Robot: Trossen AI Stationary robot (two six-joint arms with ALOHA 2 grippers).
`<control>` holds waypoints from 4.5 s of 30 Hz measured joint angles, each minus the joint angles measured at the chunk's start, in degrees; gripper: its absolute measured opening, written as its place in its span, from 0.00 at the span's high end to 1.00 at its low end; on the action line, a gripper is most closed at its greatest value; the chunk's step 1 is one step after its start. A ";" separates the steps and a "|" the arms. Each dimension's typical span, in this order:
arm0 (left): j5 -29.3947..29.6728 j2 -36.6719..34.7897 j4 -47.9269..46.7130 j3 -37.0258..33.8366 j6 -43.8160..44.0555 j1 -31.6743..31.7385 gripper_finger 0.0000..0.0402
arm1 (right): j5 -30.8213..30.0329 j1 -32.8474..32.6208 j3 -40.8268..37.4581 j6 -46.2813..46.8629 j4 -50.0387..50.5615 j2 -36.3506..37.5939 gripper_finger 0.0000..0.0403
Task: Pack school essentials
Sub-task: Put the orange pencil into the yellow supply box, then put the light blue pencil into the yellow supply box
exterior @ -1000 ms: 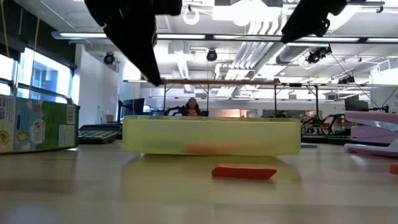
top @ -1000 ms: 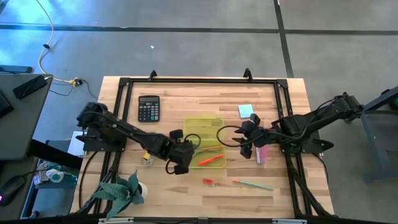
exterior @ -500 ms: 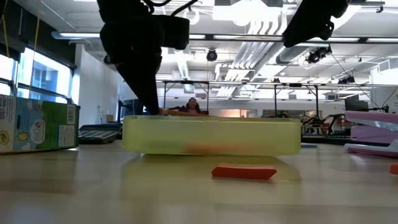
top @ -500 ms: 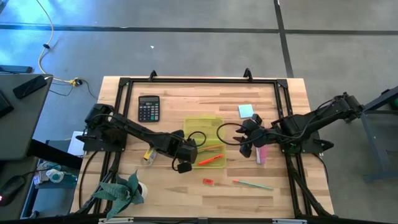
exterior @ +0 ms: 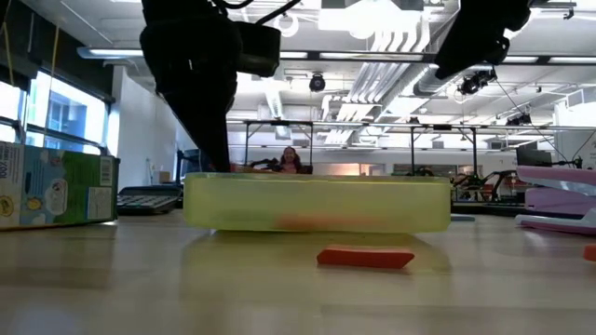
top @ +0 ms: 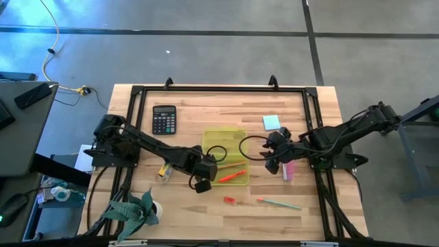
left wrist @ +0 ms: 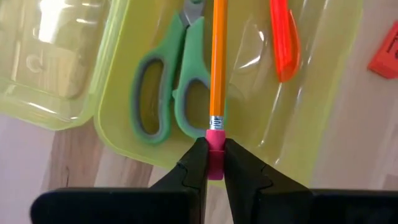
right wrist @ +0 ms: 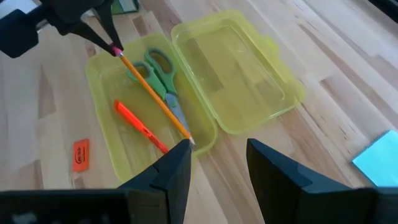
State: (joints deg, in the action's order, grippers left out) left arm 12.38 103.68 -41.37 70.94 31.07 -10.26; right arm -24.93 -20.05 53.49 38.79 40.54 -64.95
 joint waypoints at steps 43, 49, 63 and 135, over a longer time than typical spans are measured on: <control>-7.74 -0.13 -4.49 7.01 -7.31 -3.53 0.79 | 5.87 -17.19 -0.02 17.95 6.34 -13.50 0.64; -7.40 -1.58 -6.35 8.12 -9.17 -4.26 0.79 | 5.95 -20.26 -0.02 16.20 2.38 -19.41 0.64; 0.50 -10.36 -2.78 -6.13 1.75 -6.15 0.79 | 11.08 -21.86 0.00 13.66 -10.87 -29.63 0.64; -0.22 -18.40 8.18 -10.51 -1.27 -5.54 0.79 | -3.10 -16.48 0.00 -30.00 -44.14 -18.30 0.94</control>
State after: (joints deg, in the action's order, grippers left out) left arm 12.16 85.27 -33.19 60.42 29.80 -15.79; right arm -28.03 -36.53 53.49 8.79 -3.59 -83.24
